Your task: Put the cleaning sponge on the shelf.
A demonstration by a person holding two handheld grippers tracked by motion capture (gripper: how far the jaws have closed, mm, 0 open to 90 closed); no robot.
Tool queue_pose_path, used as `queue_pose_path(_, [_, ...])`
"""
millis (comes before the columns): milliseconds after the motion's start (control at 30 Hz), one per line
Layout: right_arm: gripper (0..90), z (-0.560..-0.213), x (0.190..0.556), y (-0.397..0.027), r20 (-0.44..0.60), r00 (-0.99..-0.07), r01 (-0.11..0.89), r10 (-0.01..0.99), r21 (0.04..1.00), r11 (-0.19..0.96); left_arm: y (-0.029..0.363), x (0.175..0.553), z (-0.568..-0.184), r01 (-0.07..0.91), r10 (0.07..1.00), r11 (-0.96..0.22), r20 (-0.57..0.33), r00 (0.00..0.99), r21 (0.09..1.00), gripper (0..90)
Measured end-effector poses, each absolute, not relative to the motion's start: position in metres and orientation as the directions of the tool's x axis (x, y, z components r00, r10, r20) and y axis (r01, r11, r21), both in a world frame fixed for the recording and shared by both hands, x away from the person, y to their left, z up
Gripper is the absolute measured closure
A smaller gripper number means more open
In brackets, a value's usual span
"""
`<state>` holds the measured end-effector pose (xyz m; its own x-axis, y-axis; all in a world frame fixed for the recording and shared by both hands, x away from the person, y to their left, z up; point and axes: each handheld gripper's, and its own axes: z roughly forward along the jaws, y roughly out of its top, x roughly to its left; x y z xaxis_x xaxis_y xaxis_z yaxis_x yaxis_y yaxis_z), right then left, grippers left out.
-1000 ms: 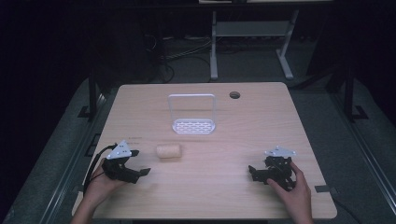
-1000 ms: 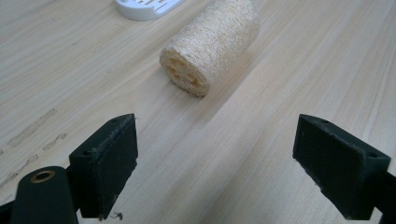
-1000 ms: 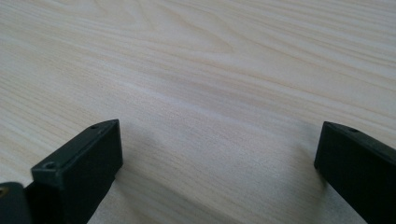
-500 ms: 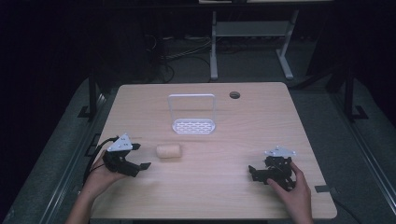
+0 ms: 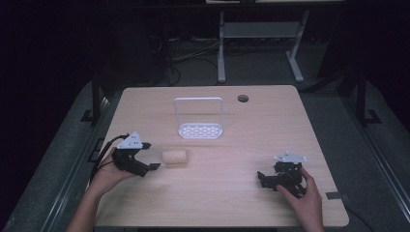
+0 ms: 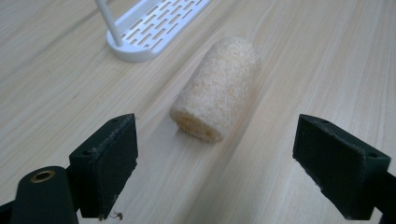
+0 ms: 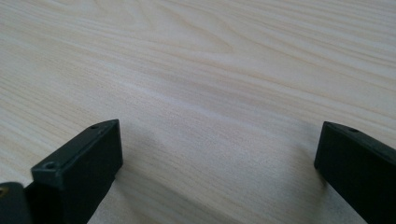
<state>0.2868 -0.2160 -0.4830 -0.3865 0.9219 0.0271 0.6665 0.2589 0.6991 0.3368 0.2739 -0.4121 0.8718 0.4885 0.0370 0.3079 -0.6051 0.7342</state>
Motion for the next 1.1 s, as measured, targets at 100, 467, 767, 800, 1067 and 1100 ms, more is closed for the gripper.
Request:
queue_pose_path(100, [0.5,-0.483,0.287,-0.216,0.027,-0.386,0.667,0.922,0.699,0.259,0.268,0.342,-0.412,0.297,0.471,-0.613,0.036,0.882,0.732,13.5])
queue_pose_path(467, [0.5,-0.483,0.287,-0.216,0.027,-0.387,0.666,0.922,0.699,0.259,0.257,0.357,-0.411,0.272,0.441,-0.617,0.037,0.897,0.739,13.6])
queue_pose_path(767, [0.5,-0.483,0.287,-0.216,0.027,-0.387,0.666,0.922,0.699,0.259,0.25,0.37,-0.414,0.262,0.402,-0.622,0.014,0.916,0.738,13.6])
queue_pose_path(800, [0.5,-0.483,0.287,-0.216,0.027,-0.387,0.666,0.922,0.699,0.259,0.248,0.372,-0.416,0.265,0.398,-0.62,0.006,0.917,0.738,13.6])
queue_pose_path(1067, [0.5,-0.483,0.287,-0.216,0.027,-0.387,0.666,0.922,0.699,0.259,0.24,0.38,-0.419,0.244,0.349,-0.617,-0.019,0.937,0.748,13.6])
queue_pose_path(1100, [0.5,-0.483,0.287,-0.216,0.027,-0.387,0.666,0.922,0.699,0.259,0.237,0.383,-0.42,0.237,0.334,-0.614,-0.024,0.942,0.753,13.6])
